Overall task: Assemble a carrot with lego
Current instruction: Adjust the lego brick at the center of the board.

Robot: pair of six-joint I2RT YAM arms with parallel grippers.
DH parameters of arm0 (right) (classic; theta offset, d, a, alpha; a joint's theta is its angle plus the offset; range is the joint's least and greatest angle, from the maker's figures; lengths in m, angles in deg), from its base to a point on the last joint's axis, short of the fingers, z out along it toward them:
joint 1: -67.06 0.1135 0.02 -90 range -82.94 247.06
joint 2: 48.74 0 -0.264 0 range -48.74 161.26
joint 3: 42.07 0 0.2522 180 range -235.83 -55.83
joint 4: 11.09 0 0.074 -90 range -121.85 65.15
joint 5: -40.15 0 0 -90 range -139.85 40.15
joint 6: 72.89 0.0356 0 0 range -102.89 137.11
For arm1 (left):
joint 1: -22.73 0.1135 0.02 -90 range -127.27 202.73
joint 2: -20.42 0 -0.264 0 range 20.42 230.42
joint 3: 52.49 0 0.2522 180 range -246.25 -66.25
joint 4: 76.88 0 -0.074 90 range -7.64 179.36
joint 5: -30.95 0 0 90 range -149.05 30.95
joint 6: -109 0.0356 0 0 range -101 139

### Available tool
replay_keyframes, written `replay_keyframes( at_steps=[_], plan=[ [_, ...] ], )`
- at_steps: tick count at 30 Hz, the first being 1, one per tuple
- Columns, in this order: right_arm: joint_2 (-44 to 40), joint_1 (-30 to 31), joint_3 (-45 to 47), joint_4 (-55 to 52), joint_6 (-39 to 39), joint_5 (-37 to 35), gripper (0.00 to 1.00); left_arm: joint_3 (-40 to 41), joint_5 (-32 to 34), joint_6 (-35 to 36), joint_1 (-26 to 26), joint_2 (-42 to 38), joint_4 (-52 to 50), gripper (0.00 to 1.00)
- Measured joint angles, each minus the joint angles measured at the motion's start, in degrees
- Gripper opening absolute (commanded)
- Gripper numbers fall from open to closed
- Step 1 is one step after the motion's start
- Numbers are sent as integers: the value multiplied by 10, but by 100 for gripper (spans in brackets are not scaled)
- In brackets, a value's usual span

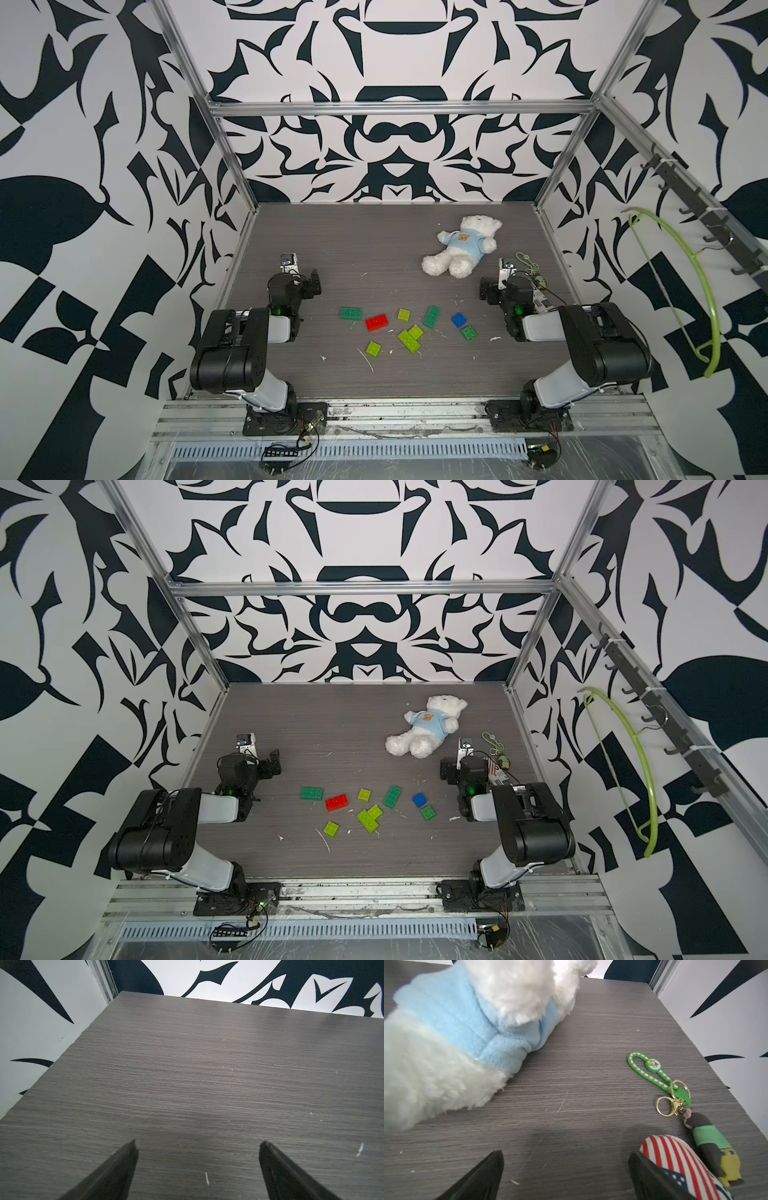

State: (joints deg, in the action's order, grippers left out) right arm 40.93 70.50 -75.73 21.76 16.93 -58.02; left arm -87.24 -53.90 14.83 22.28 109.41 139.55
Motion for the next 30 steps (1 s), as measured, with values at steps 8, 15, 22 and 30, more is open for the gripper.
replay_keyframes(
  at_steps=[8,15,22,30],
  plan=[
    [0,0,0,0,0,0,100,0,0,1,-2,0,0,99],
    [0,0,0,0,0,0,100,0,0,1,-2,0,0,99],
    [0,0,0,0,0,0,100,0,1,1,-2,0,0,99],
    [-140,3,-55,-164,42,-71,98,-83,62,-70,-3,-158,-220,99]
  ],
)
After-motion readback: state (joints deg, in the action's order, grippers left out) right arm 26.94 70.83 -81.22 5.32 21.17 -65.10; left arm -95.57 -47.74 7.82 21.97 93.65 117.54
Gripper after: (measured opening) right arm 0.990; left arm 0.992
